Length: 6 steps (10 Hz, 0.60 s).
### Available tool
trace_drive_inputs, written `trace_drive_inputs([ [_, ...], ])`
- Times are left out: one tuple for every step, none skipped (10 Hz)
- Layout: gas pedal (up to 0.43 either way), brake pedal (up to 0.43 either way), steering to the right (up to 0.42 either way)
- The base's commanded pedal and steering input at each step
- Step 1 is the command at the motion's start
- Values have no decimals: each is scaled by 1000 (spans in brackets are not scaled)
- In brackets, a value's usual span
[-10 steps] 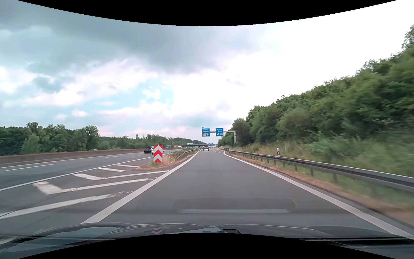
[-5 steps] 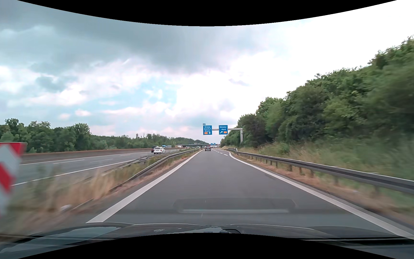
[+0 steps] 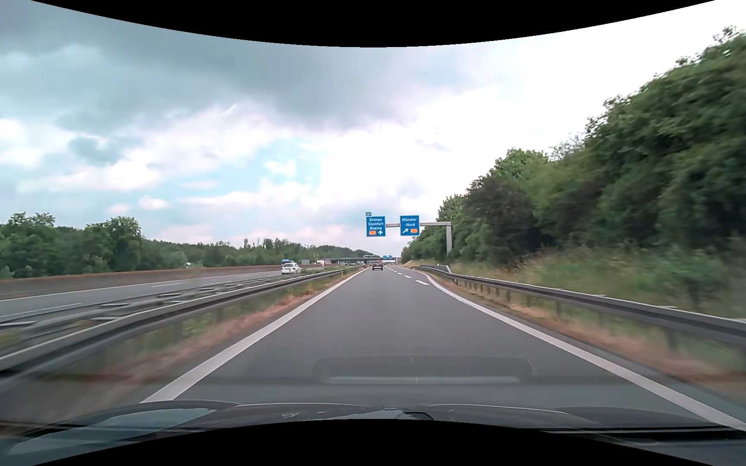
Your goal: Follow the waypoints while adhering to traffic rules and regulations
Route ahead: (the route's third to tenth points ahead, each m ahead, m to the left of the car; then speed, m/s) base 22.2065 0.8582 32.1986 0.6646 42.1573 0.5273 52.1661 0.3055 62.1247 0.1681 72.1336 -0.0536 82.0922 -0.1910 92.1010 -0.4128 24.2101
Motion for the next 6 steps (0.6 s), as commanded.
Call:
trace_drive_inputs([
  [228, 0, -6],
  [228, 0, -6],
  [228, 0, -5],
  [228, 0, -2],
  [228, 0, 3],
  [228, 0, 0],
])
